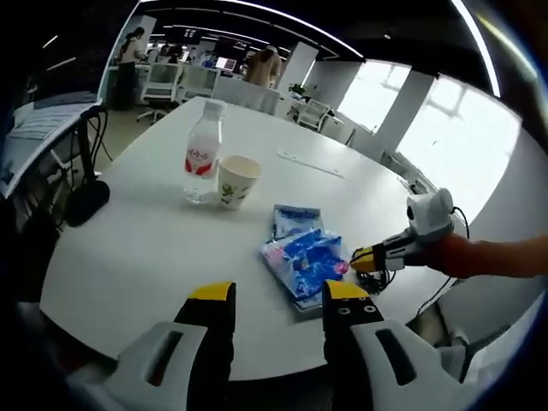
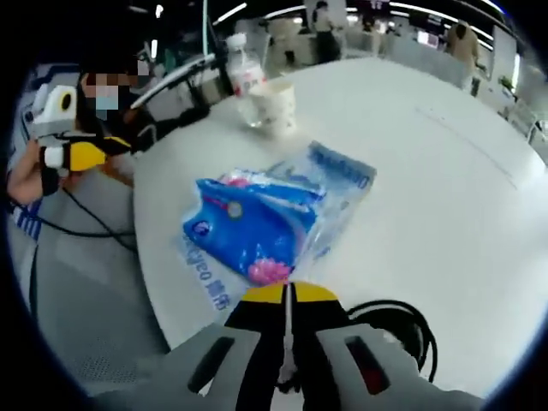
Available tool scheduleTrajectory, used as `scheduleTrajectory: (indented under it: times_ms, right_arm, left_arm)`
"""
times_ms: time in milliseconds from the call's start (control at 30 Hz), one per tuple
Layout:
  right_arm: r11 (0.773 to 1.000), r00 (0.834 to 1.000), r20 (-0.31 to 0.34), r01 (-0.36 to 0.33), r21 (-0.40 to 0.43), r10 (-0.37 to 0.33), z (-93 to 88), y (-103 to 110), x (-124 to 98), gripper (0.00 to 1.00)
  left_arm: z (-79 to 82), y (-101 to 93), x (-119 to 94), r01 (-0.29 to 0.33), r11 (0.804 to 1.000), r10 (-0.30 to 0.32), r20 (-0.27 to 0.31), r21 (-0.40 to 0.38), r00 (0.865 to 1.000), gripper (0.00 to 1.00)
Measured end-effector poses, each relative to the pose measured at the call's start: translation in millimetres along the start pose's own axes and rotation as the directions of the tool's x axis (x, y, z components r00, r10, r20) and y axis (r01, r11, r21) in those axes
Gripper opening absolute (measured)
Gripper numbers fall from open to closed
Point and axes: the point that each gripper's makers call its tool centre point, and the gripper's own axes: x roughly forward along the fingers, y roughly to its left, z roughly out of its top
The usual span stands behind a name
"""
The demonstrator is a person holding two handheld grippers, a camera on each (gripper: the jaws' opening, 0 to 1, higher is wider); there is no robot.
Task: Arrange the tabletop items into an orderly group along one side of the table until the central work area is clear of visible clutter.
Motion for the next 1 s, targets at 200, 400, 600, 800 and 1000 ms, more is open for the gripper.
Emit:
scheduleTrajectory:
  times_ms: [200, 400, 600, 800, 1000]
  right_arm:
    - [0.995, 0.999, 0.029, 0.019, 0.095, -0.022, -15.5, 5, -9, 0.01]
    - [0.991, 0.996, 0.079, 0.039, 0.126, -0.05, -2.6, -6, -17, 0.07]
    - [0.994, 0.995, 0.095, 0.031, 0.105, -0.042, 19.4, -13, -12, 0.14]
    - [0.999, 0.996, 0.077, 0.035, 0.039, -0.038, 35.9, -16, 0, 0.17]
    - [0.999, 0.998, 0.054, 0.029, 0.034, -0.031, 45.3, -23, 16, 0.19]
  left_arm:
    - [1.1, -3.7, 3, 0.014, 1.0, -0.014, 0.003, 0.009, 1.0, 0.4]
    - [5.0, -4.2, 4, 0.018, 0.999, -0.018, 0.005, 0.033, 1.0, 0.41]
    - [10.0, -5.0, 4, 0.021, 0.998, -0.021, 0.009, 0.063, 1.0, 0.42]
    - [10.8, -6.7, 1, 0.027, 0.997, -0.027, 0.006, 0.079, 1.0, 0.43]
    - [11.5, -3.0, -6, 0.021, 0.997, -0.022, 0.011, 0.075, 1.0, 0.43]
